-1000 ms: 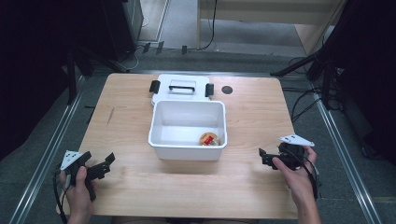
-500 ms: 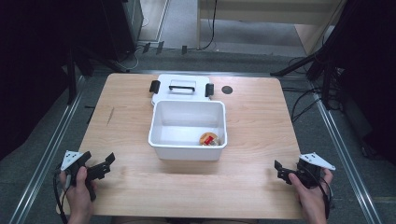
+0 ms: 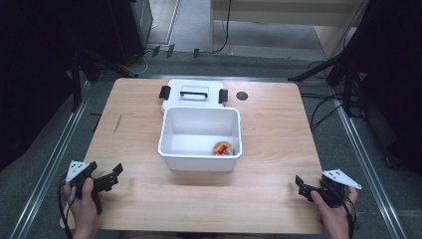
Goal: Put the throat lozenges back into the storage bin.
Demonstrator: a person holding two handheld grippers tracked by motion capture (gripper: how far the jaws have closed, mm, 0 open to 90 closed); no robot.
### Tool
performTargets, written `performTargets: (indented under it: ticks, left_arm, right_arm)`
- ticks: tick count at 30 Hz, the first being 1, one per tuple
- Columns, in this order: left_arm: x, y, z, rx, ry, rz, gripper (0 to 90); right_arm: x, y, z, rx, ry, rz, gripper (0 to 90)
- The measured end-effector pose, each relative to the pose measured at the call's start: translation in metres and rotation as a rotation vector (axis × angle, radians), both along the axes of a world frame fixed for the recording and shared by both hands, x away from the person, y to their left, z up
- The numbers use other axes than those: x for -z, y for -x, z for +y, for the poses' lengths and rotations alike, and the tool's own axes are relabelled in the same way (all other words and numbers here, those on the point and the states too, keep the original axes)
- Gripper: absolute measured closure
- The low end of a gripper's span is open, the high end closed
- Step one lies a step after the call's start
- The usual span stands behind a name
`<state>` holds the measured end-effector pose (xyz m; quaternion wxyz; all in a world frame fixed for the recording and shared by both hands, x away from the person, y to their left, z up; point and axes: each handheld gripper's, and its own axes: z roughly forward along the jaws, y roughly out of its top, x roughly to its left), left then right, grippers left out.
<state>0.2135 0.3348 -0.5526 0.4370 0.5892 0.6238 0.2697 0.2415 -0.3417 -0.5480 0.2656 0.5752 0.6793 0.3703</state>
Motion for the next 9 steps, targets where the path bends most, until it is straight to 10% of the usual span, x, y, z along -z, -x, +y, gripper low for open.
performTargets:
  ticks: [9]
  left_arm:
    - [0.0002, -0.0001, -0.0010, -0.002, 0.002, -0.002, 0.0]
  right_arm:
    - [0.0010, -0.0025, 0.0020, 0.000, -0.001, 0.034, 1.6]
